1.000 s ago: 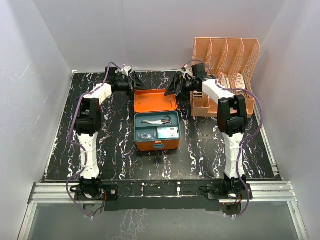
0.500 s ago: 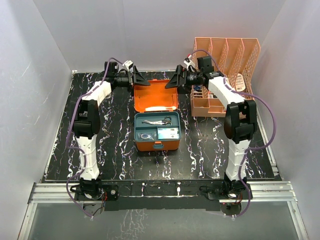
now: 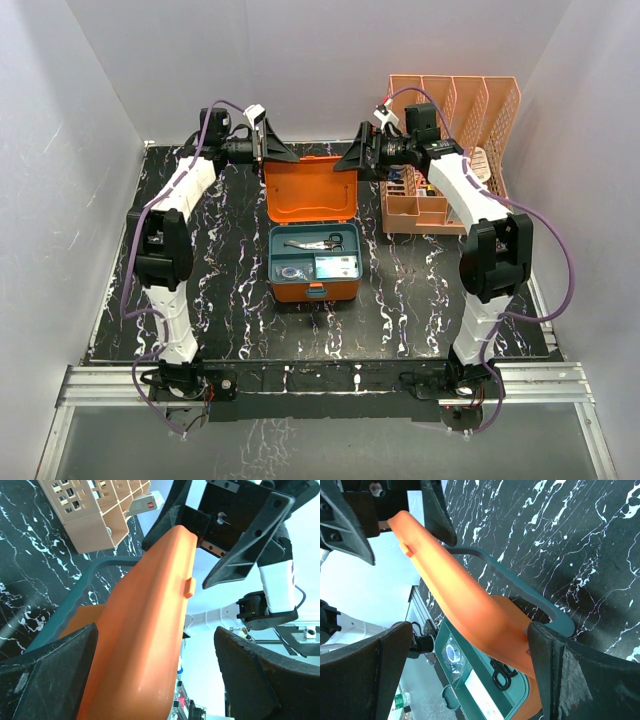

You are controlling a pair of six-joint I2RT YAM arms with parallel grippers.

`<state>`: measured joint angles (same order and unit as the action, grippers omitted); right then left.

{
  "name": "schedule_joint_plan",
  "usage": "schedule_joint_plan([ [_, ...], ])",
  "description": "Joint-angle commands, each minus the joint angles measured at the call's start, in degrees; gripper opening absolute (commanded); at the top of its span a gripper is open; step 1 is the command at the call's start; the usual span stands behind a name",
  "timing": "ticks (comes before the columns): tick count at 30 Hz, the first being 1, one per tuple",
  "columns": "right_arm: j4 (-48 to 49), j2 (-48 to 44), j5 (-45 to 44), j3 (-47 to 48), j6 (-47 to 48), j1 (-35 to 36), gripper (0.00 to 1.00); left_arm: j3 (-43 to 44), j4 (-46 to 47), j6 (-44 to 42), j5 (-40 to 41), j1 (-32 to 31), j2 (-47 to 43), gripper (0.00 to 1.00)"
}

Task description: Organize the medicine kit

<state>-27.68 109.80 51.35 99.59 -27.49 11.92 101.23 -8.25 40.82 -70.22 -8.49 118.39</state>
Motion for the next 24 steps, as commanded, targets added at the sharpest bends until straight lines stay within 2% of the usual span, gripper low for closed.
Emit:
schedule_joint_plan([
  [1,0.04,-4.79,0.51,-1.3,0.39,-0.15,0.98,-0.83,-1.65,1.89,-4.06,-0.3,-6.9,0.99],
  [24,-10.75,-16.47,-0.89,-1.05,3.87,-0.23,0.98,-10.37,-2.65,3.7,-8.18,-1.04,-18.07,0.99],
])
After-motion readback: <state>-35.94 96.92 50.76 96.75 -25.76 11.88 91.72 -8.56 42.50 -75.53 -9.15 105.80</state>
